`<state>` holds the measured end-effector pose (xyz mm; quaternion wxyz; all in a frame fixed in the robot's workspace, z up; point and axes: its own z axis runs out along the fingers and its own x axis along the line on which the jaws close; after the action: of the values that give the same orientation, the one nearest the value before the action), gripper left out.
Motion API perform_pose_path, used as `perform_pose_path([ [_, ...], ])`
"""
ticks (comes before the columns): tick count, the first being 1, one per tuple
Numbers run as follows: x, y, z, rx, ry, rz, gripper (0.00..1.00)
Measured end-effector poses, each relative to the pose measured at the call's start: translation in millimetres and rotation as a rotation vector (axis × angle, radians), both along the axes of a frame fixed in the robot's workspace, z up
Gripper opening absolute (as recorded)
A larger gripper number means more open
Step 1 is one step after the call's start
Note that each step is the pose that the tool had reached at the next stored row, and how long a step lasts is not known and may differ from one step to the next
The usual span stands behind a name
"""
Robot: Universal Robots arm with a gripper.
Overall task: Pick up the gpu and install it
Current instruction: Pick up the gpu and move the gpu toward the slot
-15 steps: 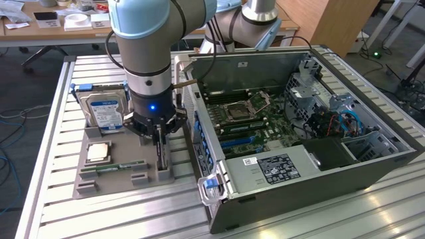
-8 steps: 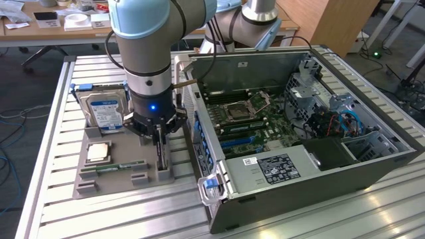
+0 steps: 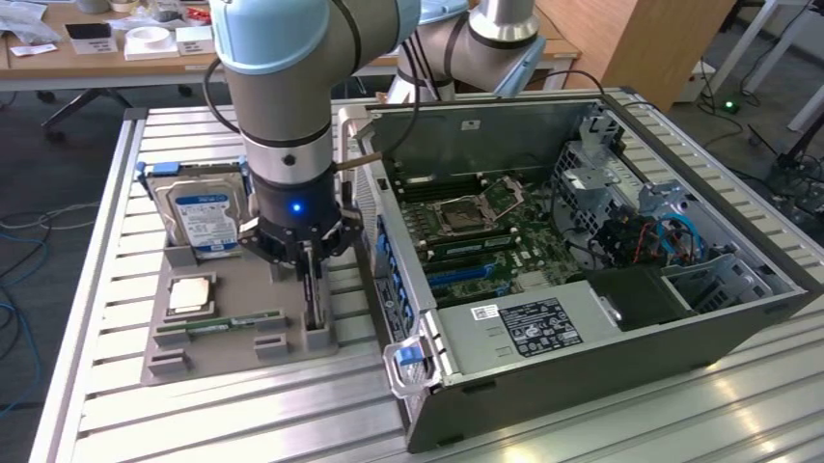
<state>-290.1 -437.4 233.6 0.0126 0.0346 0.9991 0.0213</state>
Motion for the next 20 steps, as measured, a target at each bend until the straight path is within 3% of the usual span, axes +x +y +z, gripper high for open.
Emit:
perform_pose_path([
  [14, 0.1, 0.0, 20.6, -0.0003, 0.0002, 0.0, 0.26],
  [20, 0.1, 0.0, 21.3, 0.0009, 0.0002, 0.0, 0.26],
])
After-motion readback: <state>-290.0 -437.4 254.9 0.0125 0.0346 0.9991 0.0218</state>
